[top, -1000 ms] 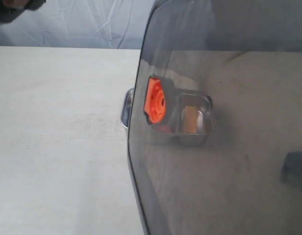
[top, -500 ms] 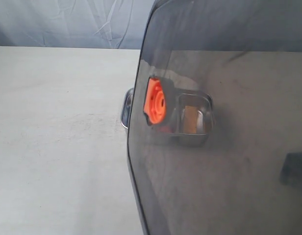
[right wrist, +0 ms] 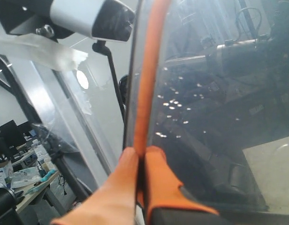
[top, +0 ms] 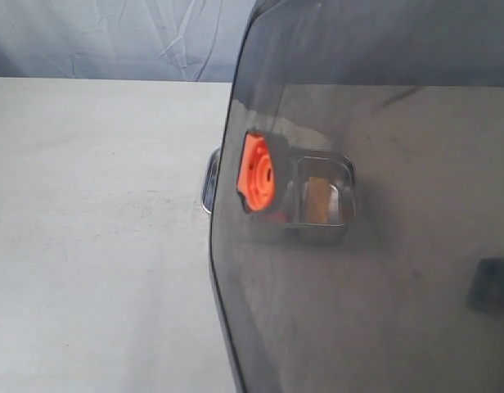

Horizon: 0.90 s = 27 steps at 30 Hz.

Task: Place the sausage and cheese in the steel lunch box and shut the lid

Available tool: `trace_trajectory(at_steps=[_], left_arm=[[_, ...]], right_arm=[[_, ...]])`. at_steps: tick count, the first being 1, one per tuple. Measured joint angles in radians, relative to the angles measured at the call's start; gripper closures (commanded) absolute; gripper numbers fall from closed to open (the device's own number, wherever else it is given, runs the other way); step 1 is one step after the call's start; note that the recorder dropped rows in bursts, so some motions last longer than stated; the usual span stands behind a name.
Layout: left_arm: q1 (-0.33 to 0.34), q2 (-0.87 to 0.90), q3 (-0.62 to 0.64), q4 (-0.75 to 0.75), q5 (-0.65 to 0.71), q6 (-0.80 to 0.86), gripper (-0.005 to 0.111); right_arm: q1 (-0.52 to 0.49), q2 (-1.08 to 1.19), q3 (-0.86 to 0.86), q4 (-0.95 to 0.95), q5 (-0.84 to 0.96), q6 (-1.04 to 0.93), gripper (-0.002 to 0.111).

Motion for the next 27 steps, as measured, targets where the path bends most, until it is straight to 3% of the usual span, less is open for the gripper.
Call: trace_trajectory(at_steps=[7, 13, 17, 21, 25, 27], left_arm=[[0.0, -0.004, 0.048, 0.469, 0.503, 0.025, 0.107], [0.0, -0.002, 0.073, 0.696, 0.532, -0.043, 0.107], [0.013, 0.003, 0.075, 0.857, 0.588, -0.272, 0.107], [0.081, 0.063, 0.076, 0.965, 0.475, -0.457, 0.107], [0.177, 0.218, 0.076, 1.015, 0.143, -0.507, 0.107], [0.211, 0.305, 0.076, 1.074, 0.039, -0.514, 0.107]], right_arm=[[0.0, 0.0, 0.0, 0.003, -0.034, 0.0, 0.109], [0.0, 0.0, 0.0, 0.001, -0.044, -0.013, 0.109], [0.0, 0.0, 0.0, -0.013, -0.044, -0.017, 0.109], [0.0, 0.0, 0.0, -0.024, -0.03, -0.019, 0.109], [0.0, 0.0, 0.0, -0.026, -0.022, -0.019, 0.109], [0.0, 0.0, 0.0, -0.026, -0.017, -0.019, 0.109]])
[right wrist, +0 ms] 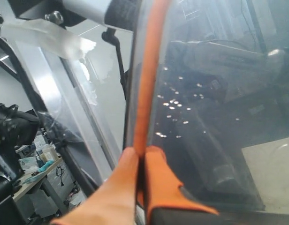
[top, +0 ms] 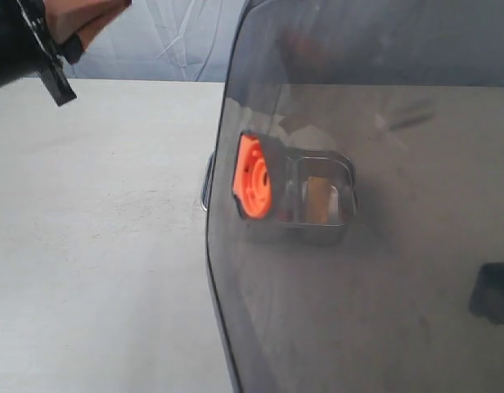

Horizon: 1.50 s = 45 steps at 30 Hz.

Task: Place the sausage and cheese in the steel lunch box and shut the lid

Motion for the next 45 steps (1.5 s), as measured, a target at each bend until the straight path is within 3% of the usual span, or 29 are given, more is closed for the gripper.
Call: trace_trajectory(at_steps=[5, 8, 15, 22, 29, 36, 41, 45], left_arm=[[0.022, 0.12, 0.0, 0.286, -0.035, -0.005, 0.107], [0.022, 0.133, 0.009, 0.357, -0.046, -0.005, 0.107], [0.023, 0.133, 0.009, 0.238, -0.059, 0.096, 0.107], [0.024, 0.12, 0.01, 0.212, -0.061, 0.123, 0.107], [0.024, 0.086, 0.01, 0.217, -0.061, 0.069, 0.107], [0.024, 0.082, 0.01, 0.289, -0.061, 0.027, 0.107], [-0.049, 0.082, 0.01, 0.267, -0.061, 0.028, 0.107], [-0.133, 0.082, 0.01, 0.204, -0.061, 0.122, 0.107]], right_arm=[[0.0, 0.0, 0.0, -0.004, 0.043, 0.0, 0.109], [0.0, 0.0, 0.0, -0.025, 0.087, 0.0, 0.109], [0.0, 0.0, 0.0, -0.039, 0.202, 0.0, 0.109], [0.0, 0.043, 0.0, -0.064, 0.304, 0.001, 0.109], [0.0, 0.182, 0.0, -0.102, 0.52, 0.015, 0.109], [0.002, 0.247, 0.0, -0.09, 0.919, 0.031, 0.109], [0.002, 0.352, 0.0, -0.086, 0.94, -0.006, 0.109], [0.002, 0.468, -0.009, -0.084, 0.94, -0.058, 0.109]])
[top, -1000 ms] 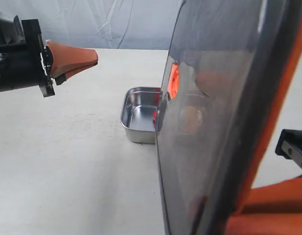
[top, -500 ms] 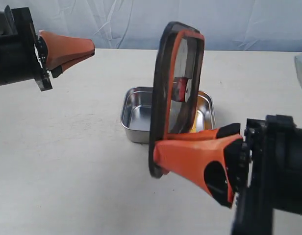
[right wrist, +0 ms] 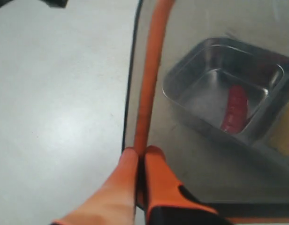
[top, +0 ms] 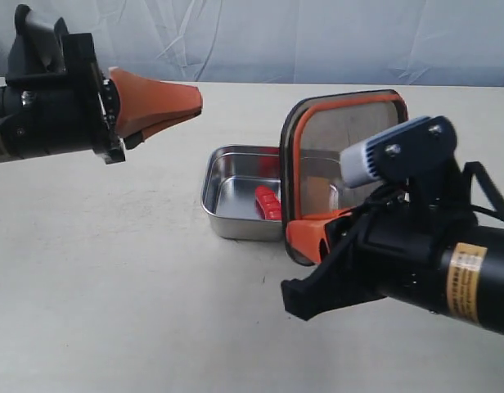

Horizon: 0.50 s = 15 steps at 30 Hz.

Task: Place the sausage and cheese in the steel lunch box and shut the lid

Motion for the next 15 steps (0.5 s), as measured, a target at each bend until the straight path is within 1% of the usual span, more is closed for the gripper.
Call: trace_trajectory(at_steps=[3, 5, 6, 7, 8, 9, 11, 12, 13, 15], left_arm=[[-0.018, 0.0, 0.0, -0.04, -0.004, 0.075, 0.106], [-0.018, 0.0, 0.0, -0.051, -0.004, 0.093, 0.098], [-0.018, 0.0, 0.0, -0.051, -0.004, 0.097, 0.09], [-0.018, 0.0, 0.0, -0.051, -0.004, 0.107, 0.084], [-0.018, 0.0, 0.0, -0.049, -0.004, 0.114, 0.072], [-0.018, 0.0, 0.0, -0.049, -0.004, 0.118, 0.063], [-0.018, 0.0, 0.0, -0.049, -0.004, 0.122, 0.05], [-0.018, 0.0, 0.0, -0.049, -0.004, 0.122, 0.044], [-0.018, 0.0, 0.0, -0.049, -0.004, 0.128, 0.042], [-0.018, 0.0, 0.0, -0.057, -0.004, 0.148, 0.042]], right_arm=[[0.0, 0.057, -0.028, 0.0, 0.0, -0.036, 0.109], [0.0, 0.062, -0.044, 0.0, 0.006, -0.051, 0.109], [0.0, 0.062, -0.049, 0.0, 0.011, -0.056, 0.109], [0.0, 0.062, -0.056, 0.0, 0.022, -0.06, 0.109], [0.0, 0.062, -0.062, 0.002, 0.025, -0.063, 0.109], [0.0, 0.063, -0.072, 0.004, 0.03, -0.069, 0.109], [0.0, 0.063, -0.094, 0.007, 0.028, -0.071, 0.109], [0.0, 0.063, -0.103, 0.012, 0.007, -0.073, 0.109], [0.0, 0.059, -0.112, 0.017, -0.03, -0.073, 0.109], [0.0, 0.019, -0.121, 0.021, -0.122, -0.073, 0.109]])
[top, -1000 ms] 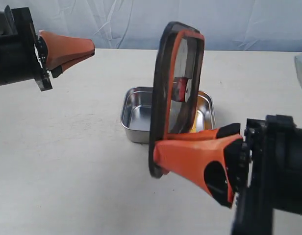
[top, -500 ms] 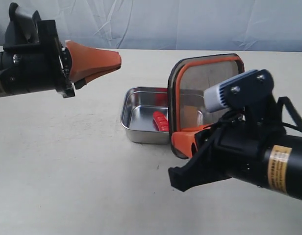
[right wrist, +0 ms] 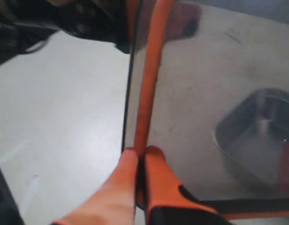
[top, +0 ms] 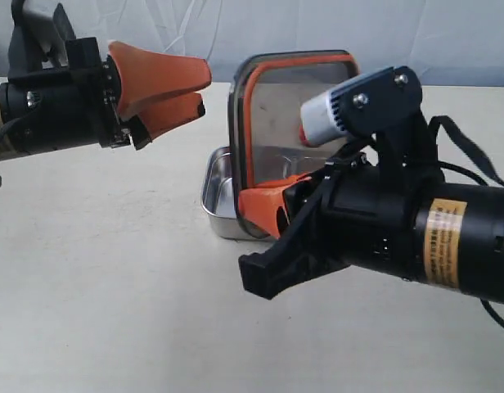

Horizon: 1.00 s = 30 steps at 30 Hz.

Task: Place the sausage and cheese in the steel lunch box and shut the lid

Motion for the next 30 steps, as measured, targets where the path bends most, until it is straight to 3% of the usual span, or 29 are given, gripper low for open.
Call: trace_trajectory(at_steps=[6, 11, 17, 22, 30], left_arm=[[0.131, 0.002, 0.0, 0.013, 0.061, 0.0, 0.043], [0.202, 0.066, -0.027, 0.071, 0.019, -0.015, 0.058], [0.169, 0.172, -0.095, 0.133, 0.01, -0.045, 0.06], [0.12, 0.19, -0.129, 0.133, 0.009, -0.043, 0.065], [0.058, 0.19, -0.162, 0.093, 0.004, -0.094, 0.095]], right_arm=[[0.0, -0.263, 0.0, 0.014, -0.154, 0.004, 0.109], [0.0, -0.41, -0.001, -0.031, -0.289, 0.083, 0.109], [0.0, -0.434, -0.001, -0.184, -0.39, 0.269, 0.109], [0.0, -0.434, -0.001, -0.209, -0.467, 0.311, 0.109], [0.0, -0.434, -0.001, -0.207, -0.634, 0.315, 0.109]])
